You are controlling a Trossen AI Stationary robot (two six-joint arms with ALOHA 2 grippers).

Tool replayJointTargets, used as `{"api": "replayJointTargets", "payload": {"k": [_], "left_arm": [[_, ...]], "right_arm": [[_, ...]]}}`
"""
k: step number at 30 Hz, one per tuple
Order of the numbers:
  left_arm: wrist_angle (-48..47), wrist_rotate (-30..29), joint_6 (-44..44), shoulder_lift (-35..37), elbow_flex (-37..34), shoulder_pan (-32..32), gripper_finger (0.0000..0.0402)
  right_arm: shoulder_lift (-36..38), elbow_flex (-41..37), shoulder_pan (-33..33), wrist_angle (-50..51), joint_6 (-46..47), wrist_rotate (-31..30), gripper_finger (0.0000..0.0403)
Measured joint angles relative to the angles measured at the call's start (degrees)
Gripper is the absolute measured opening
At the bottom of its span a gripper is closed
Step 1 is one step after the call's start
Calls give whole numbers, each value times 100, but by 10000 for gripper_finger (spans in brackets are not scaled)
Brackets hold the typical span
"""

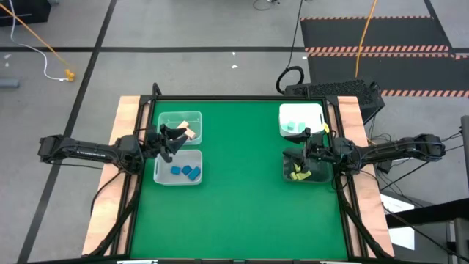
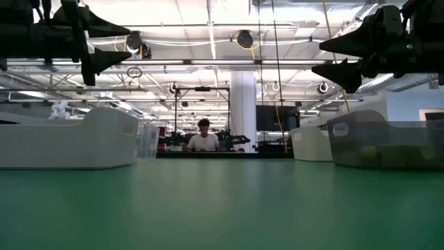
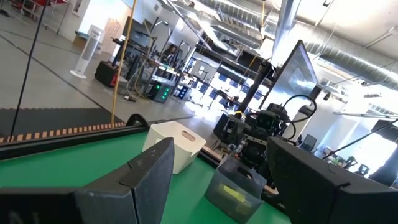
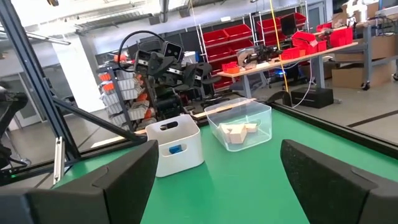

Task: Sort & place blocks by color
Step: Return to Home Position

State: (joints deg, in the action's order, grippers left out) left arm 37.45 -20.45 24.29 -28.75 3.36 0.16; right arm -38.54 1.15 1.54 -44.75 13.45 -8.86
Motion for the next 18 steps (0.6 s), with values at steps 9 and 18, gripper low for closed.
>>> {"api": "replayJointTargets", "payload": {"k": [9, 18], "left_arm": [[-24, 0, 0, 184, 0, 1, 255], [-22, 0, -1, 809, 0, -8, 255]], "right_arm": [[11, -2, 0, 16, 0, -2, 332], [497, -4, 0, 63, 0, -2, 332]]}}
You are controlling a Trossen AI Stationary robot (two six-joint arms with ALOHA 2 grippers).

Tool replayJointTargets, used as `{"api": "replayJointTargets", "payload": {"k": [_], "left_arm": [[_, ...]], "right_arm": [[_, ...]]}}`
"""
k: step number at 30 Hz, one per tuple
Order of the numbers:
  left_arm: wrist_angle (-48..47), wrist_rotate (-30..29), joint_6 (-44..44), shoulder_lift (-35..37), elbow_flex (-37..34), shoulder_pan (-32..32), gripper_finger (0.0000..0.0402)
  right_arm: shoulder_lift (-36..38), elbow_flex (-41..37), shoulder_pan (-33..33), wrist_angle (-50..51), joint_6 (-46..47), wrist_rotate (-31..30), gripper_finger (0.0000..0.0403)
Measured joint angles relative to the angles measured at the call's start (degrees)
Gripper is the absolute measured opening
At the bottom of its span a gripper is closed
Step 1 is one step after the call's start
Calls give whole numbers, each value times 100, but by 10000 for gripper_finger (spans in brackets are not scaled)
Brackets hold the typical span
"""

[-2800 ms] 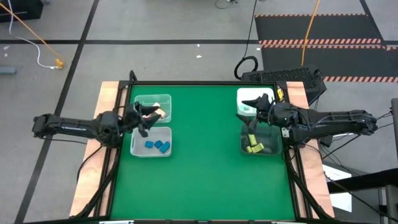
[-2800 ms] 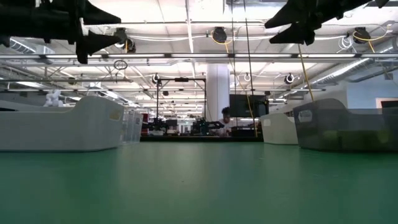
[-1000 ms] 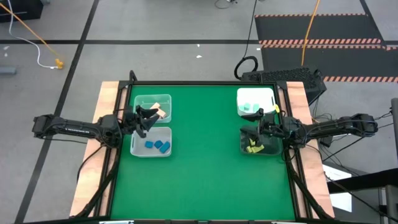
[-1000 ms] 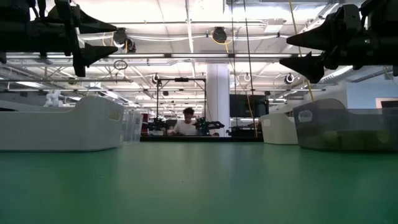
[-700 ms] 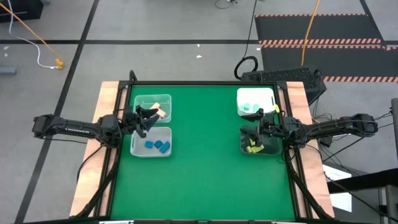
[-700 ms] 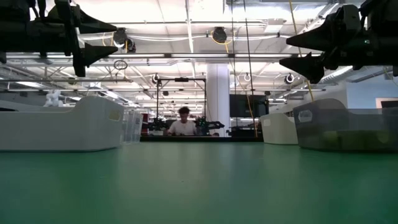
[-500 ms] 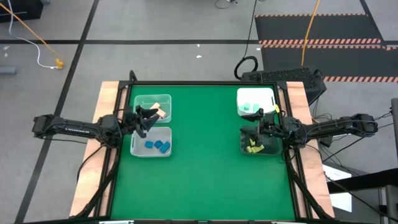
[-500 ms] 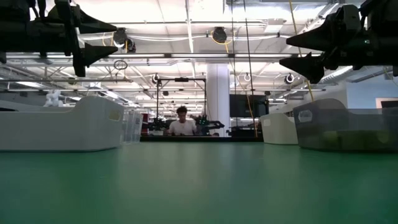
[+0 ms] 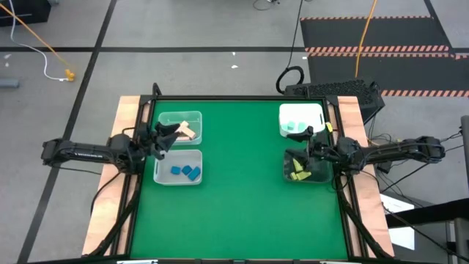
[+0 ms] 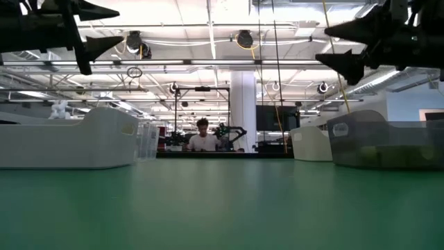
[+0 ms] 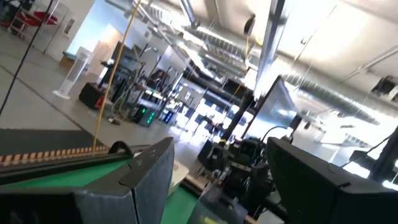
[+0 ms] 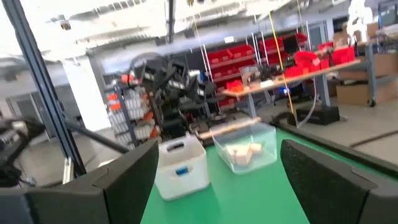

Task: Sort & place blocks by color
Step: Return to Home Position

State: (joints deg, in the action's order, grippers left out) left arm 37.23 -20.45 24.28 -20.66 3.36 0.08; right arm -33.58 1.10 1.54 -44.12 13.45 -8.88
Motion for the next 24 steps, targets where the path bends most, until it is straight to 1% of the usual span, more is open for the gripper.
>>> {"api": "replayJointTargets", "payload": {"k": [5, 10, 17, 24], "left_arm": [[-2, -1, -1, 361, 0, -50, 255], [-12, -2, -1, 758, 0, -292, 255], [-11, -2, -1, 1342, 0, -923, 255], [-13, -2, -3, 1687, 0, -1624, 255]], "right_arm": [[490, 0, 0, -10, 0, -2, 332], [998, 0, 0, -2, 0, -2, 332], [1664, -4, 0, -9, 0, -2, 332], [2140, -4, 0, -2, 0, -2, 332]]}}
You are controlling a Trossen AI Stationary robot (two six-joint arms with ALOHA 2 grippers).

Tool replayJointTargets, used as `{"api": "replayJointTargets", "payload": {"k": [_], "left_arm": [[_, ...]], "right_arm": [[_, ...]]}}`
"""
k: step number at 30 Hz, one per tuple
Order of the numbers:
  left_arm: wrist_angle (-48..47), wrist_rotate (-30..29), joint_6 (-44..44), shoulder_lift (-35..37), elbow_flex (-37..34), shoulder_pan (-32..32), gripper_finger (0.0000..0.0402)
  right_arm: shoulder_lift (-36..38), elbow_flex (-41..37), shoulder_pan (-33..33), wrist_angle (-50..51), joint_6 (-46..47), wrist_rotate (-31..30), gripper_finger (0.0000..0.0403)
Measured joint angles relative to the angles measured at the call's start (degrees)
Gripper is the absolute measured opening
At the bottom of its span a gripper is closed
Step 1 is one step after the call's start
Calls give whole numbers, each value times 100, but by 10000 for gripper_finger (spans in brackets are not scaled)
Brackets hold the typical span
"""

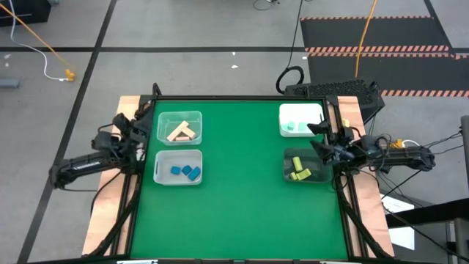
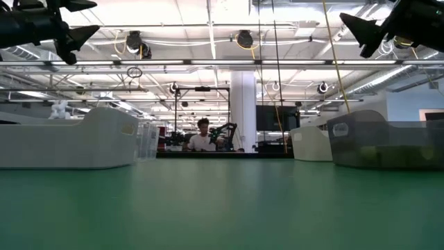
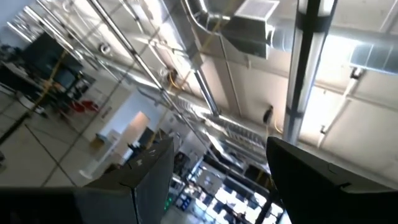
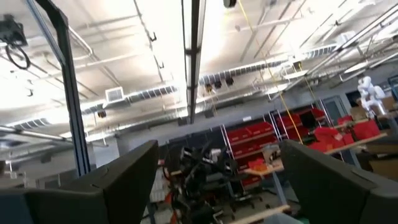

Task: Sort & place blocks by color
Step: Return to Home Position

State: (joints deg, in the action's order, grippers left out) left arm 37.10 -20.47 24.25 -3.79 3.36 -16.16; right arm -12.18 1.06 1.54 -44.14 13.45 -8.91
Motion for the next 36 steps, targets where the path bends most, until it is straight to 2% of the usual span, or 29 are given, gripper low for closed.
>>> {"api": "replayJointTargets", "payload": {"k": [9, 18, 36], "left_arm": [[5, -2, 0, 369, 0, -690, 255], [-7, -2, 0, 365, 0, -1094, 255], [-5, -2, 0, 365, 0, -1152, 255]], "right_arm": [[548, 0, 0, 0, 0, 0, 332], [899, 0, 2, 23, 0, -2, 332], [970, -2, 2, 26, -1, -1, 332]]}}
